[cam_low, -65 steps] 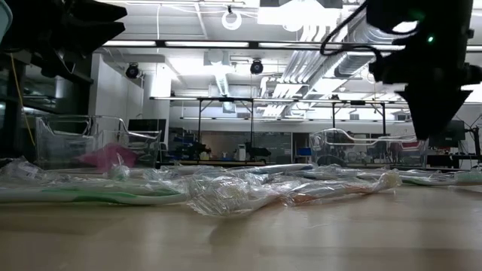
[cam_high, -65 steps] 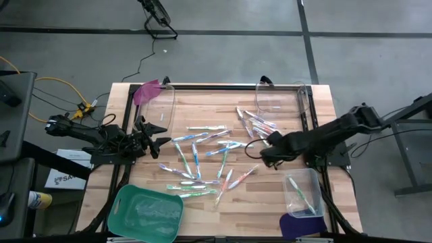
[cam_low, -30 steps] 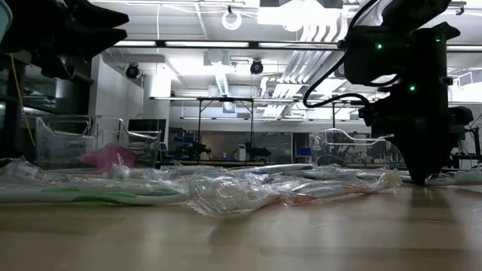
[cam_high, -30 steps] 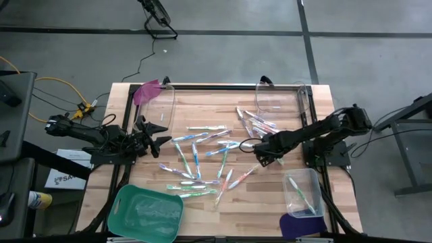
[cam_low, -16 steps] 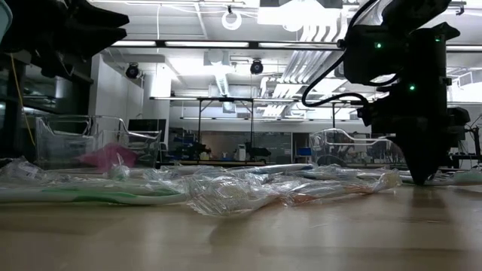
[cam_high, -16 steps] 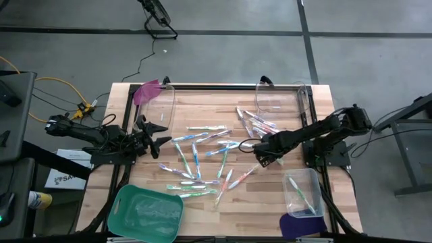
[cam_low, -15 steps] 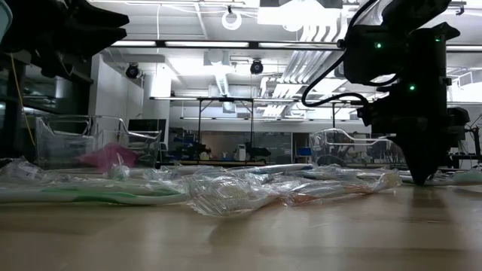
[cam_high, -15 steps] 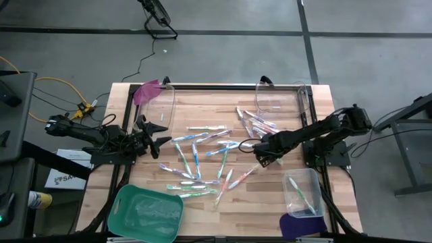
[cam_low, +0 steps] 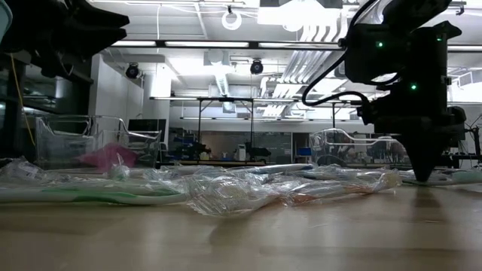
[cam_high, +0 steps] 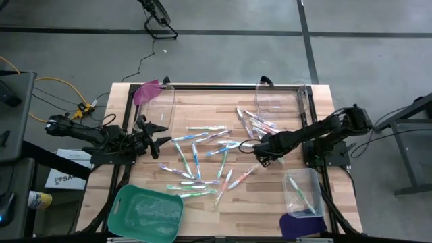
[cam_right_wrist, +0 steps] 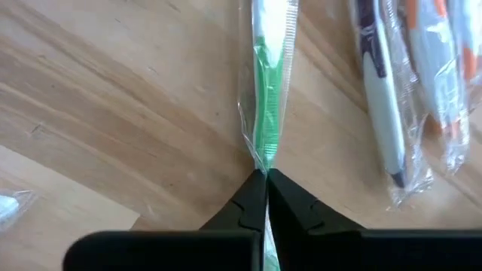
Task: Pick & Place Toothbrushes
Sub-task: Put the green toothbrush into the white bin
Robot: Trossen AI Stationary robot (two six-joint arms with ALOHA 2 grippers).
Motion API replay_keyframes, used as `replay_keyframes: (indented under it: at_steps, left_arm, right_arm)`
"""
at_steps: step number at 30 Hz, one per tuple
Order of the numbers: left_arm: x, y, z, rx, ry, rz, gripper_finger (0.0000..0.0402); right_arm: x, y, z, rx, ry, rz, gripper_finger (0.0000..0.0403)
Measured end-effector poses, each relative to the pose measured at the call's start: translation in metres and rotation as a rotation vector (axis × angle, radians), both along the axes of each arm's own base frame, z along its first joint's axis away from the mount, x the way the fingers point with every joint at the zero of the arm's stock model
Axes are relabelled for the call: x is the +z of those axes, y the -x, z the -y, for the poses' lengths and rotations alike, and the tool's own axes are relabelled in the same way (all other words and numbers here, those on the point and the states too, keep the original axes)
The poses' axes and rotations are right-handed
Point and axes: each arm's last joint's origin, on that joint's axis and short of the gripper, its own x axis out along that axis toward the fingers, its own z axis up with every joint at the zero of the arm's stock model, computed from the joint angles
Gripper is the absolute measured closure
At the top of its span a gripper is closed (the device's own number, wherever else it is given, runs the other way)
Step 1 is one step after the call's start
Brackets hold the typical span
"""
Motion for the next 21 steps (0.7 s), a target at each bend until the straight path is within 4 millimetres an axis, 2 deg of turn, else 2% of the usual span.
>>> replay_keyframes:
  at_steps: [6,11,21]
  left_arm:
    - [0.000,0.000,0.000,0.000,-0.001,-0.003,0.0199]
    - [0.000,0.000,0.000,0.000,0.000,-0.003,0.0199]
    - [0.000,0.000,0.000,-0.001,0.003,-0.002,0.0199]
  right_arm:
    - [0.010,0.007,-0.010,0.030,-0.035,0.017,0.0399]
    - [0.030,0.020,-0.013,0.010,-0.030,0.057,0.0399]
    - [0.072,0.047,-0.014,0.037,-0.074,0.263,0.0399]
